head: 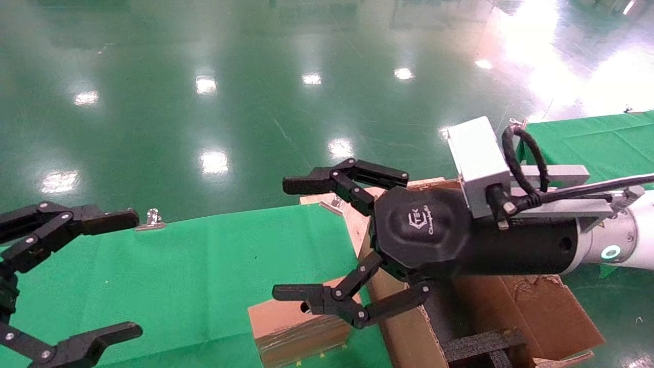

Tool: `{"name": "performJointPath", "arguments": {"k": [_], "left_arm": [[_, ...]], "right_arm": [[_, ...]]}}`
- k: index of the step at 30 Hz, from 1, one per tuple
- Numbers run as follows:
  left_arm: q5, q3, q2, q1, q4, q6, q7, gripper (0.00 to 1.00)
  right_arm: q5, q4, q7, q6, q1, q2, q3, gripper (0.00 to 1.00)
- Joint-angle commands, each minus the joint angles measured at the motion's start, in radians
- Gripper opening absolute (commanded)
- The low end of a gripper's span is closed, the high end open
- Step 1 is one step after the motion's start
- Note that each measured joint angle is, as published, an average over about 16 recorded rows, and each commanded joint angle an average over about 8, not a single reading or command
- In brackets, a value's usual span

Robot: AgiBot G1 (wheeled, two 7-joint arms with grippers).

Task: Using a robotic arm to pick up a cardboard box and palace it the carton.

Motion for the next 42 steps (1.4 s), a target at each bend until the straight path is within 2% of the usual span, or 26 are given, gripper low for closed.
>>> {"name": "performJointPath", "arguments": {"k": [1, 7, 13, 25, 35, 42], "left_arm": [[0.000, 0.000, 0.000, 0.000, 0.000, 0.000, 0.000, 0.00], [0.000, 0.000, 0.000, 0.000, 0.000, 0.000, 0.000, 0.00], [0.000, 0.000, 0.000, 0.000, 0.000, 0.000, 0.000, 0.00], [0.000, 0.000, 0.000, 0.000, 0.000, 0.000, 0.000, 0.00], [0.000, 0.001, 0.000, 0.000, 0.000, 0.000, 0.000, 0.00], [0.000, 0.001, 0.000, 0.000, 0.000, 0.000, 0.000, 0.00]], "right_arm": [[-0.006, 0.003, 0.001, 0.005, 0.000, 0.002, -0.001, 1.00], [-0.140, 0.013, -0.003, 0.023, 0.044, -0.023, -0.057, 1.00], [-0.335, 0.002, -0.005, 0.022, 0.111, -0.066, -0.145, 1.00], [-0.622, -0.064, -0.016, -0.035, 0.264, -0.193, -0.296, 1.00], [-0.808, -0.088, -0.045, -0.082, 0.375, -0.283, -0.411, 1.00], [-0.882, -0.072, -0.071, -0.091, 0.425, -0.315, -0.486, 1.00]]}}
